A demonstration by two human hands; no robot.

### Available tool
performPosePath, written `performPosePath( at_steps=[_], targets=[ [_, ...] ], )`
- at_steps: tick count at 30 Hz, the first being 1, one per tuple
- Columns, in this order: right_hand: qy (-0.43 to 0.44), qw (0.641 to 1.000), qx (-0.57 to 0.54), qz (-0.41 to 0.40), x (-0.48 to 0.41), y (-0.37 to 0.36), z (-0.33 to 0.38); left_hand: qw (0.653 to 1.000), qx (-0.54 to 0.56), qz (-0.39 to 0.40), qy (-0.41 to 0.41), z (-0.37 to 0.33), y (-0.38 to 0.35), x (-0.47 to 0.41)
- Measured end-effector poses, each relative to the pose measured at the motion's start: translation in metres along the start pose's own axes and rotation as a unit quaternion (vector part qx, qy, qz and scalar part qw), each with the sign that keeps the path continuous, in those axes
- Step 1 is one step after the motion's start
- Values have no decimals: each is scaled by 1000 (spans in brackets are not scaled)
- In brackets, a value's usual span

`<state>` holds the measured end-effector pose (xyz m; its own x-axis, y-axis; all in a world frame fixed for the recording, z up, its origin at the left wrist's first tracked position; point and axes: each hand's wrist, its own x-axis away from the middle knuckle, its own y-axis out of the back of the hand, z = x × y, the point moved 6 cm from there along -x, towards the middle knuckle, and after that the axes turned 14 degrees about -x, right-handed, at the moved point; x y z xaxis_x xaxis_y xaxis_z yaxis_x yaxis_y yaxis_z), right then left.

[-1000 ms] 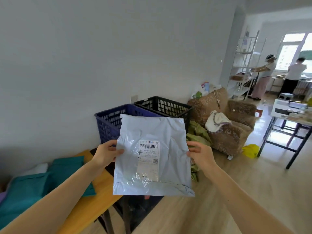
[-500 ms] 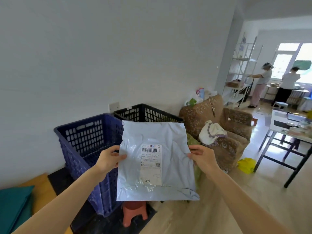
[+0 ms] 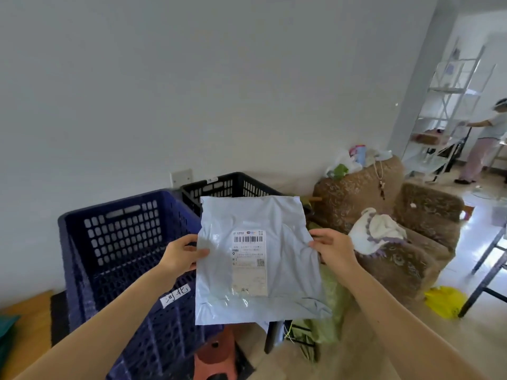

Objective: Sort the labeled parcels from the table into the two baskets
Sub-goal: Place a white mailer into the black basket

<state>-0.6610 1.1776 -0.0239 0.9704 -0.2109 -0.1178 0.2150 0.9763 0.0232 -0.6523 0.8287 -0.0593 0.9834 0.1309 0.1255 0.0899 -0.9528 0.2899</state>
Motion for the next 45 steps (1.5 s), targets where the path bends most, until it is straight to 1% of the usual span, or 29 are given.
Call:
performPosePath(
  at_steps=[5,10,17,21,29,32,35,39,45],
  targets=[
    [6,999,-11,46,-76,15,-1,999,9,-46,22,-19,-38,-39],
    [4,997,-12,75,-152,36,-5,996,0,-75,40,-42,-75,-75],
    [2,996,3,90,-238,41,-23,992,-4,-107,68,-54,-109,-115],
    [2,995,3,102,-279,20,-31,987,-9,-137,80,-58,-105,-146],
    [17,995,40,86,-351,-39,-49,977,-4,-172,122,-53,-95,-229],
    [16,994,54,97,-377,-62,-53,974,-26,-189,126,-47,-82,-257],
    [10,990,81,116,-399,-90,-61,967,-37,-199,157,-33,-76,-284],
    [13,978,146,146,-414,-126,-83,954,-35,-213,208,-7,-79,-314],
    [8,964,197,179,-424,-161,-119,928,-61,-260,261,27,-72,-331]
  ],
)
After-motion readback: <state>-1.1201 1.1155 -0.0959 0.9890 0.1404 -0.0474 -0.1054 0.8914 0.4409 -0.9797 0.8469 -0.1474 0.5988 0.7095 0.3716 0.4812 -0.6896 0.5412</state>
